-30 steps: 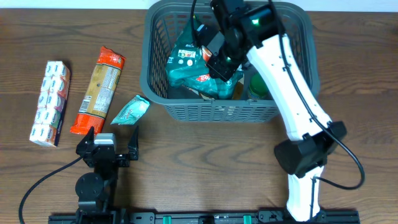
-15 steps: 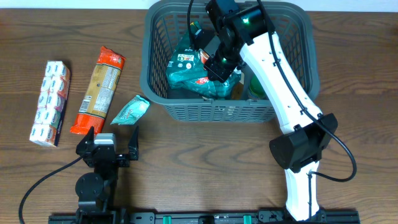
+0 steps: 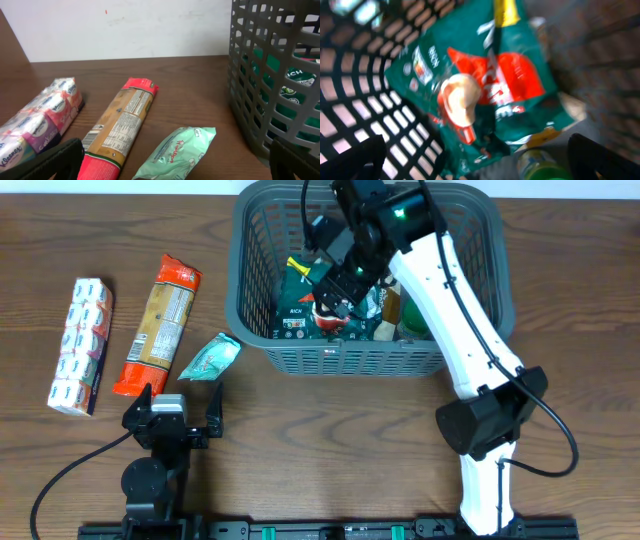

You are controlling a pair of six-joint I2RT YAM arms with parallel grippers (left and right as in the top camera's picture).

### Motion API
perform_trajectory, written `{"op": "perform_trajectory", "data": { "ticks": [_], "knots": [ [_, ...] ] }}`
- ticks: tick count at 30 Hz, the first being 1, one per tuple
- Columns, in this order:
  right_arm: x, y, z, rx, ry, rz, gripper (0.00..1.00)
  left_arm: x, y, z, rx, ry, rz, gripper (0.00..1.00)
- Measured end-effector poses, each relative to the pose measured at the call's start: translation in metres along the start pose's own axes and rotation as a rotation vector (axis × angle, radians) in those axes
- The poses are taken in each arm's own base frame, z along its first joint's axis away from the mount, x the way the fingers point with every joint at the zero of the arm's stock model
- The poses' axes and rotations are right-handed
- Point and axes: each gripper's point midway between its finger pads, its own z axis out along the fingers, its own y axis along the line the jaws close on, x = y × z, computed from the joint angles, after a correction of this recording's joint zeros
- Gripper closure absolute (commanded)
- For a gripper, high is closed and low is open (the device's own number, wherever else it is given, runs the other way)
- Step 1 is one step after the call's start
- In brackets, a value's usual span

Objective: Pack container
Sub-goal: 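Lift the green snack bag and lower it into the basket, then withdraw the right gripper to the right side and park it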

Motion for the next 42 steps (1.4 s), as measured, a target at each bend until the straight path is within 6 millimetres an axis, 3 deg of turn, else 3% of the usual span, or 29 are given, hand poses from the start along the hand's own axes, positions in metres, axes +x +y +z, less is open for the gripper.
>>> {"op": "perform_trajectory", "data": {
  "ticks": [3,5,8,11,14,17,19,22,42],
  "knots": [
    [-0.013,-0.013,-0.038,0.102,-0.093,0.076,0.01,0.000,0.000,0.000,0.000,0.000,0.000,0.01],
    [-0.017,-0.028,-0.077,0.203,-0.169,0.155,0.01,0.000,0.000,0.000,0.000,0.000,0.000,0.01],
    [-0.003,-0.056,-0.156,0.394,-0.300,0.329,0.01,0.000,0.000,0.000,0.000,0.000,0.000,0.01],
    [0.041,-0.083,-0.236,0.586,-0.409,0.556,0.01,0.000,0.000,0.000,0.000,0.000,0.000,0.01],
    [0.106,-0.103,-0.306,0.774,-0.498,0.815,0.01,0.000,0.000,0.000,0.000,0.000,0.000,0.01],
    [0.153,-0.109,-0.345,0.883,-0.556,0.993,0.01,0.000,0.000,0.000,0.000,0.000,0.000,0.01],
    [0.173,-0.111,-0.361,0.928,-0.583,1.075,0.01,0.000,0.000,0.000,0.000,0.000,0.000,0.01],
    [0.187,-0.114,-0.369,0.963,-0.603,1.144,0.01,0.000,0.000,0.000,0.000,0.000,0.000,0.01],
    [0.186,-0.119,-0.364,0.958,-0.603,1.178,0.01,0.000,0.000,0.000,0.000,0.000,-0.001,0.01]
  ]
}}
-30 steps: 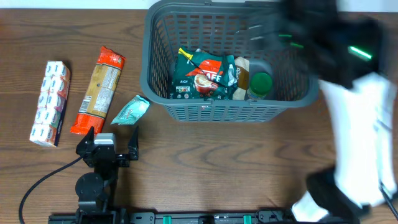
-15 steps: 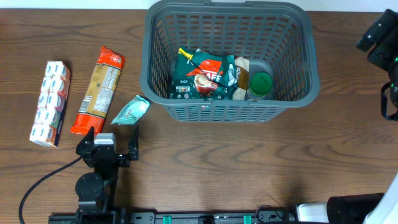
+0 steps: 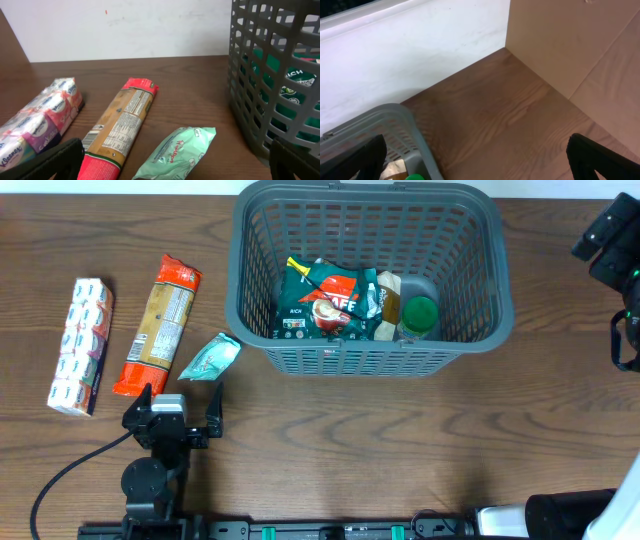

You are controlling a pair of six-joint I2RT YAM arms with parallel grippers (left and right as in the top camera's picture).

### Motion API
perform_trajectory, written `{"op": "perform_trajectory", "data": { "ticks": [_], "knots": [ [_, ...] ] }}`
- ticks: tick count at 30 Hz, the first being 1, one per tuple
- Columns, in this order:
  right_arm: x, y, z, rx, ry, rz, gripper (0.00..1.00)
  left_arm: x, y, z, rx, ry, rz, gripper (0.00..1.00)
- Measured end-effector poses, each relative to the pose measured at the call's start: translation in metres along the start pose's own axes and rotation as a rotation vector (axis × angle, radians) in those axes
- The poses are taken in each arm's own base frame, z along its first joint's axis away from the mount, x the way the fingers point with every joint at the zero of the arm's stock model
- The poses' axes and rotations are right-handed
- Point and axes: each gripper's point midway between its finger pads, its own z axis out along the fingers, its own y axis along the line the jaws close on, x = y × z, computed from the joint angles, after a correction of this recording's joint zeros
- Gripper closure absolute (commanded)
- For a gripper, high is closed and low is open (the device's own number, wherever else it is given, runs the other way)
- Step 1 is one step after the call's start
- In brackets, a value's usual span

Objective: Pack container
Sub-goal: 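Withdraw the right gripper to the right side and park it, then reach the left gripper down to the mint-green tissue pack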

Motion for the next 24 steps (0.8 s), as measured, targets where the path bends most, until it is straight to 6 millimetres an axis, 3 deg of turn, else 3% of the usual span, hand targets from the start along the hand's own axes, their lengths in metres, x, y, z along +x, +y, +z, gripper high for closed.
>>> {"op": "perform_trajectory", "data": {
  "ticks": [10,12,18,24],
  "knots": [
    [0.000,0.000,0.000,-0.001,-0.001,0.001,0.01,-0.001,0.001,-0.003,-0.008,0.023,-0.166,0.01],
    [0.000,0.000,0.000,0.000,-0.001,0.000,0.01,-0.010,0.006,-0.007,-0.036,0.042,-0.183,0.02],
    [0.000,0.000,0.000,0.000,0.000,0.000,0.01,-0.076,0.019,-0.023,-0.097,0.098,-0.199,0.01],
    [0.000,0.000,0.000,0.000,0.000,0.000,0.01,-0.123,0.024,-0.018,-0.123,0.322,-0.165,0.01]
  ]
}}
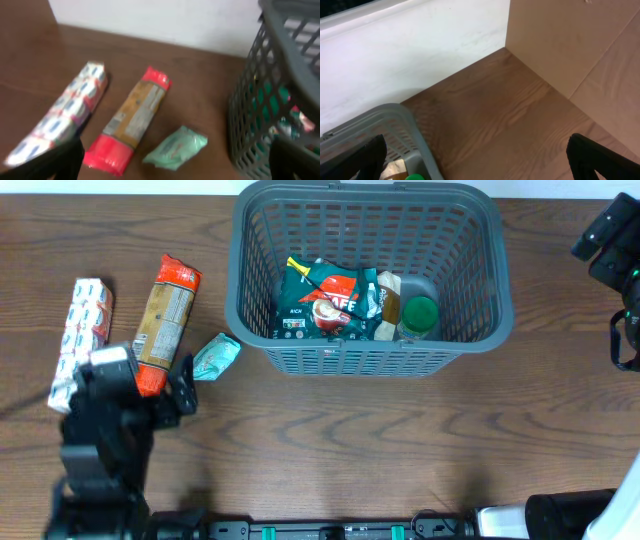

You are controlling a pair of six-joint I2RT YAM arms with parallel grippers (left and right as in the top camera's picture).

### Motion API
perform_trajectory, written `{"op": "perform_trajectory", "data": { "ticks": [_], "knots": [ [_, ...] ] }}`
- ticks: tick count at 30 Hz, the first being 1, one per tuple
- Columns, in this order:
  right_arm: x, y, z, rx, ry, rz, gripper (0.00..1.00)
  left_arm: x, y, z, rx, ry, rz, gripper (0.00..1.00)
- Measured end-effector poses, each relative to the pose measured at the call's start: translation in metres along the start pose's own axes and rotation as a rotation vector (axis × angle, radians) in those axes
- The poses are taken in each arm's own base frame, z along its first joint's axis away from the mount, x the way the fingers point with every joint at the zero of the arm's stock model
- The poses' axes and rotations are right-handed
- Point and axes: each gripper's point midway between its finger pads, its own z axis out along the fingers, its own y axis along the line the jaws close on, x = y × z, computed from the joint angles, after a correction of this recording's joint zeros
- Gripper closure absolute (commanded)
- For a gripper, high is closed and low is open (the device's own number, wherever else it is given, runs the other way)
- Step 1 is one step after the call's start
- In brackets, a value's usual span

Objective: Pack container
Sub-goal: 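Reach the left gripper down to the mint-green tissue pack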

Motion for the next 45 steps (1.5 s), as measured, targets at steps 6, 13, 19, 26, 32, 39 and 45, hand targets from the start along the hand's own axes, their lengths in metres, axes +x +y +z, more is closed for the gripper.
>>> {"op": "perform_trajectory", "data": {
  "ticks": [6,13,19,26,32,39,45],
  "knots": [
    [0.000,0.000,0.001,0.001,0.002,0.001,0.01,-0.043,-0.003,0.003,-0.044,0.196,0.050,0.01],
    [0.000,0.000,0.001,0.001,0.002,0.001,0.01,-0.048,-0.008,0.040,-0.064,0.311,0.052,0.01],
    [0.000,0.000,0.001,0.001,0.002,0.001,0.01,-0.017,-0.008,0.069,-0.082,0.469,0.069,0.01],
    [0.000,0.000,0.001,0.001,0.002,0.002,0.01,0.025,-0.021,0.112,0.013,0.662,0.182,0.01],
    [0.000,0.000,0.001,0.001,0.002,0.001,0.01,0.068,-0.023,0.144,0.060,0.831,0.273,0.00],
    [0.000,0.000,0.001,0.001,0.002,0.001,0.01,0.107,-0.027,0.162,0.134,0.971,0.337,0.00],
    [0.000,0.000,0.001,0.001,0.002,0.001,0.01,0.110,-0.033,0.169,0.197,0.948,0.379,0.00]
  ]
}}
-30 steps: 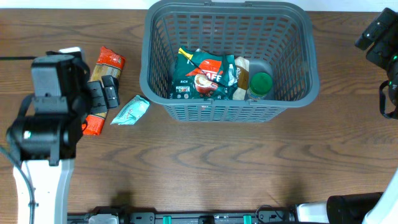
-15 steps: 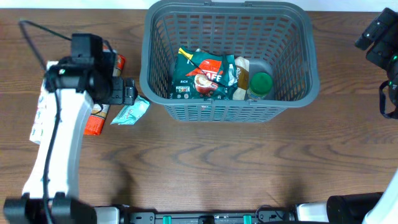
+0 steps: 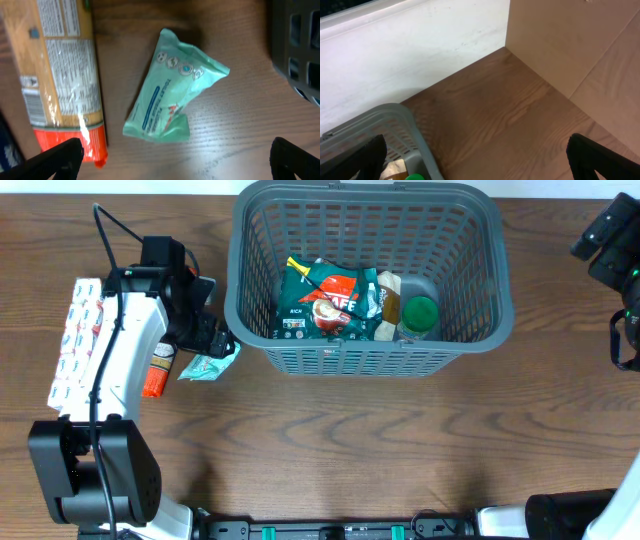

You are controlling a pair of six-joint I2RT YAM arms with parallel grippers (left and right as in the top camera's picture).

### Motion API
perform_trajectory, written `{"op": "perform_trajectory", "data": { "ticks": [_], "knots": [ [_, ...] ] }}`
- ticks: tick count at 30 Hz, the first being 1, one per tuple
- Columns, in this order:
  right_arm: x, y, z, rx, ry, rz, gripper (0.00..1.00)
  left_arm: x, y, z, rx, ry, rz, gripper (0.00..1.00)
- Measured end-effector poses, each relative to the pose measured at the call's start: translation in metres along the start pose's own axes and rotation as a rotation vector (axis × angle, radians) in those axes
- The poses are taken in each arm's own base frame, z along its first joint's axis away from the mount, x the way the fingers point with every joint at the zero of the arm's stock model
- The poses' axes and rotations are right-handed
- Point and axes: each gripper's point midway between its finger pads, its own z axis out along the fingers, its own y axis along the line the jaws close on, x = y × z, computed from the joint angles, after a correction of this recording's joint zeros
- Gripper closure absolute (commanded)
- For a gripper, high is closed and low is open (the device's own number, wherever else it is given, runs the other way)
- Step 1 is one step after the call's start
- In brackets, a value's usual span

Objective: Pack container
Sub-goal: 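Reach the left gripper down to the mint-green tissue pack, then close the left gripper on the tissue pack and lift it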

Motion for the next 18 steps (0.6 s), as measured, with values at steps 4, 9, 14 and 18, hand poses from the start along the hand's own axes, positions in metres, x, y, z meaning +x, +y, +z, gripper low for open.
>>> {"op": "perform_trajectory", "data": {
  "ticks": [4,9,14,18],
  "knots": [
    [0.000,0.000,0.000,0.000,0.000,0.000,0.01,0.011,-0.003,0.016,0.012,0.026,0.024,0.00],
    [0.000,0.000,0.000,0.000,0.000,0.000,0.01,0.032,-0.007,0.041,0.026,0.071,0.036,0.00],
    [0.000,0.000,0.000,0.000,0.000,0.000,0.01,0.040,-0.008,0.063,0.026,0.058,0.037,0.00],
    [0.000,0.000,0.000,0.000,0.000,0.000,0.01,0.043,-0.009,0.075,0.024,0.037,0.038,0.00]
  ]
}}
